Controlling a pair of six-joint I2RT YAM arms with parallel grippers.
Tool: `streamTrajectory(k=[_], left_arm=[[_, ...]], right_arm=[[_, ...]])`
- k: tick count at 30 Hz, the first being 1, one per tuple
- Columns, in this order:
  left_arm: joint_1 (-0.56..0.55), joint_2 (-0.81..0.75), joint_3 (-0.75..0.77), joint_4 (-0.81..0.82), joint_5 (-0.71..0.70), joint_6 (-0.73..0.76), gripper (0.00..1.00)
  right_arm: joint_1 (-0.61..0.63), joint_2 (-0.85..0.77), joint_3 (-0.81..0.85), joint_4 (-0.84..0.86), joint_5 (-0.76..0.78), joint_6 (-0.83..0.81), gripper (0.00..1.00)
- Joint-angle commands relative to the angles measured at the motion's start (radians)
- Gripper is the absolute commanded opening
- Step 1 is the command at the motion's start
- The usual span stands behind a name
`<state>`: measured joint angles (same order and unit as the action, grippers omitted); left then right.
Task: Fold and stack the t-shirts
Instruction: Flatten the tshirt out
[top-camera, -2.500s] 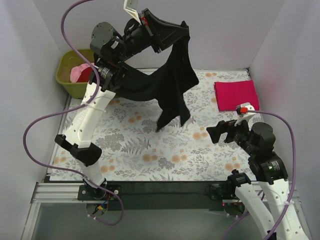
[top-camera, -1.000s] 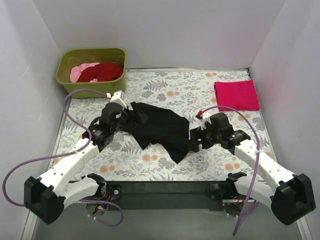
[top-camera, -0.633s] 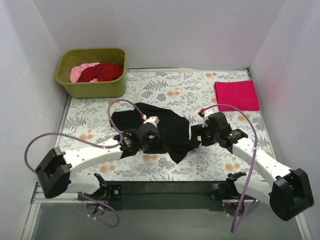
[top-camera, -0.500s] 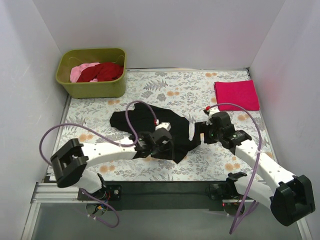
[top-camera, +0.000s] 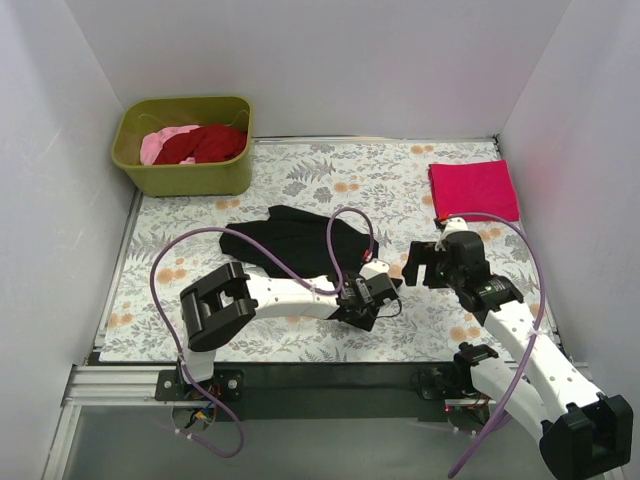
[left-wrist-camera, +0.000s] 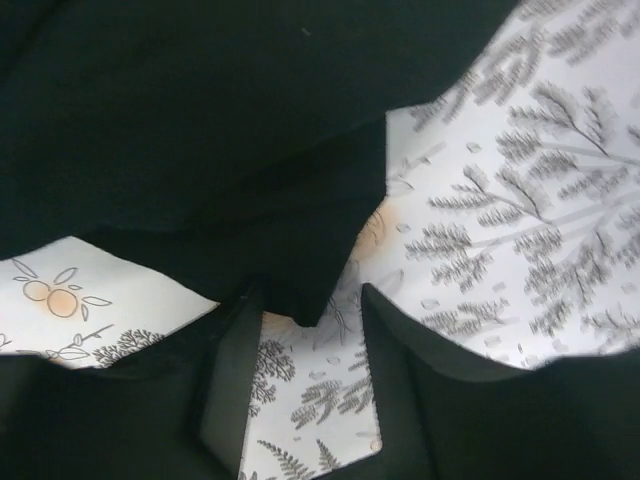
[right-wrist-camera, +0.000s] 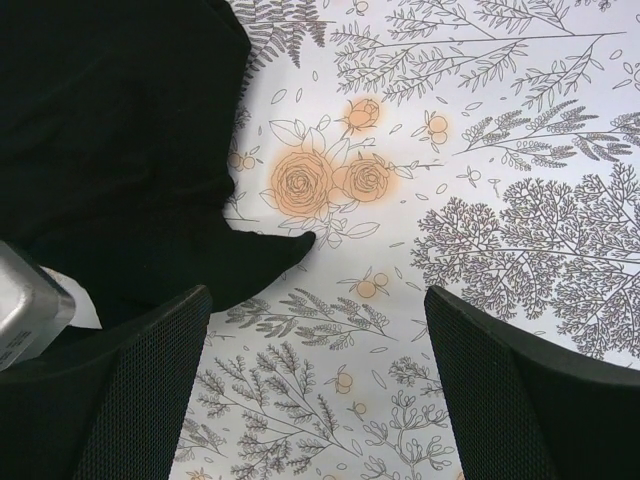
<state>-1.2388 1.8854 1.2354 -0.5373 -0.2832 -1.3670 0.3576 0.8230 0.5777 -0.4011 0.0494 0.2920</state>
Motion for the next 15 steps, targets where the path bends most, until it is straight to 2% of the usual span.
streamTrajectory(k=[1,2,3,4,10,15], left_arm=[[-0.002,0.035,0.044,-0.101,-0.126,0.019,0.38],[-0.002,0.041,0.052,-0.111,-0.146,0.016,0.30],[-0.002,0.047,0.064,-0.133,-0.189,0.014,0.13],[-0.002,0.046,0.068,-0.142,-0.209,0.016,0.00],[0.002,-0.118,0.171,-0.271,-0.390,0.075,0.00],[0.073,-0.232,0.476,-0.369,-0.454,0.250,0.00]], right_arm=[[-0.009,-0.024,-0.013,0.004,-0.020,0.016,0.79],[-0.011,-0.025,-0.018,0.005,-0.026,0.018,0.79],[-0.011,-0.025,-0.021,0.007,-0.039,0.019,0.79],[-0.011,-0.024,-0.025,0.010,-0.042,0.018,0.79],[-0.011,-0.002,-0.016,0.062,-0.158,-0.001,0.79],[-0.012,0.028,0.007,0.180,-0.262,-0.008,0.79]])
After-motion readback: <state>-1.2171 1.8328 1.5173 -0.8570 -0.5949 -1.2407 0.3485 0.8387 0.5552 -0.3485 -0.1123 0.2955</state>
